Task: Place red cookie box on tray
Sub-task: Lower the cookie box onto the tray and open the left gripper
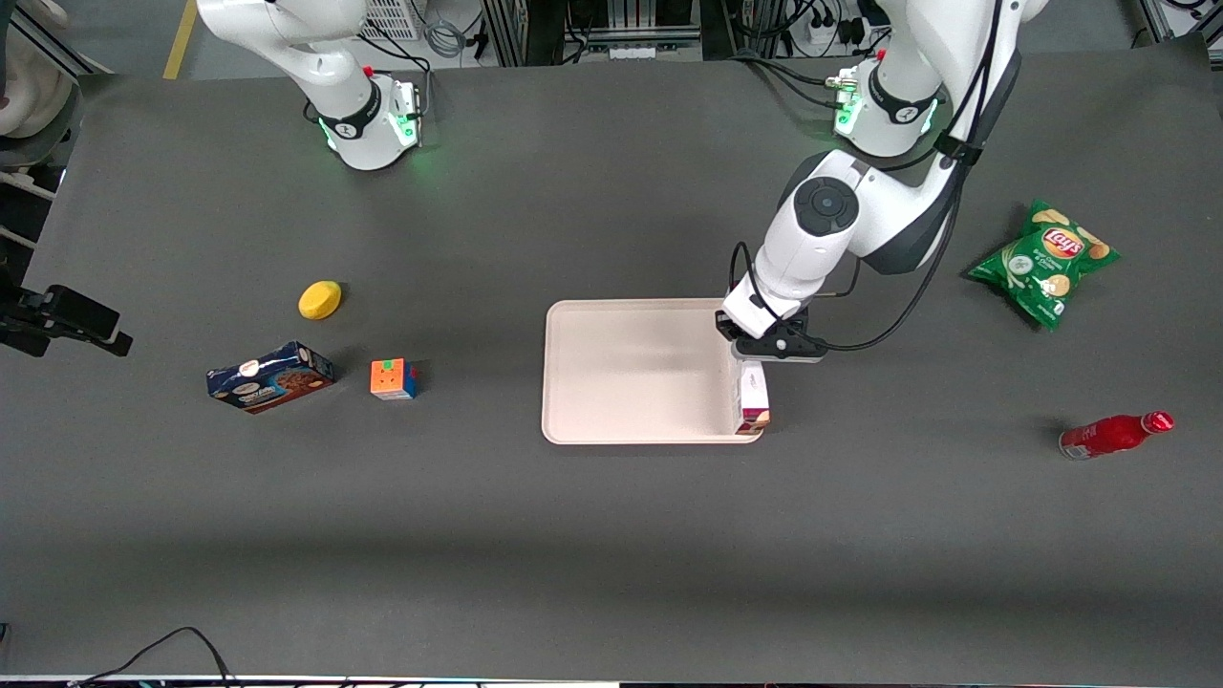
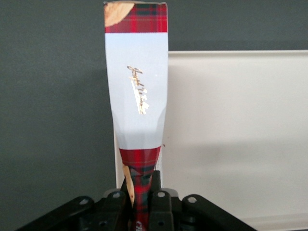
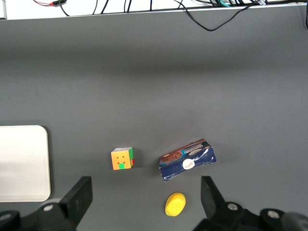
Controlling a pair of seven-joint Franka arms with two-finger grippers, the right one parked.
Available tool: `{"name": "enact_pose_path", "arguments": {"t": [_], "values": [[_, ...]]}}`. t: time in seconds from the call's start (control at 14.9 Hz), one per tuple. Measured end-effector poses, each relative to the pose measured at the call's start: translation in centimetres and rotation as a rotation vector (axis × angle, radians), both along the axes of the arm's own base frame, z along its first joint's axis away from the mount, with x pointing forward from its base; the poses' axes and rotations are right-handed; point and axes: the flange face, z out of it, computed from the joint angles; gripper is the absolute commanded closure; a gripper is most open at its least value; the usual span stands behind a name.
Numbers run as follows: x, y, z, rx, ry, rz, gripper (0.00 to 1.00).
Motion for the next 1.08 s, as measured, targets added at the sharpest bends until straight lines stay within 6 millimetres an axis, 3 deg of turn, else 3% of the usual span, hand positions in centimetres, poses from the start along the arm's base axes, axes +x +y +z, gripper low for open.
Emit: {"name": "enact_pose_path", "arguments": {"t": [0.47, 0.94, 1.08], "values": [[-0.4, -0.5, -3.8, 0.031, -0.014, 0.018, 1.0], [-0.5, -0.7, -4.9, 0.019, -0.007, 0.028, 1.0], [-0.5, -0.7, -5.4, 0.014, -0.004, 0.03, 0.24]]}}
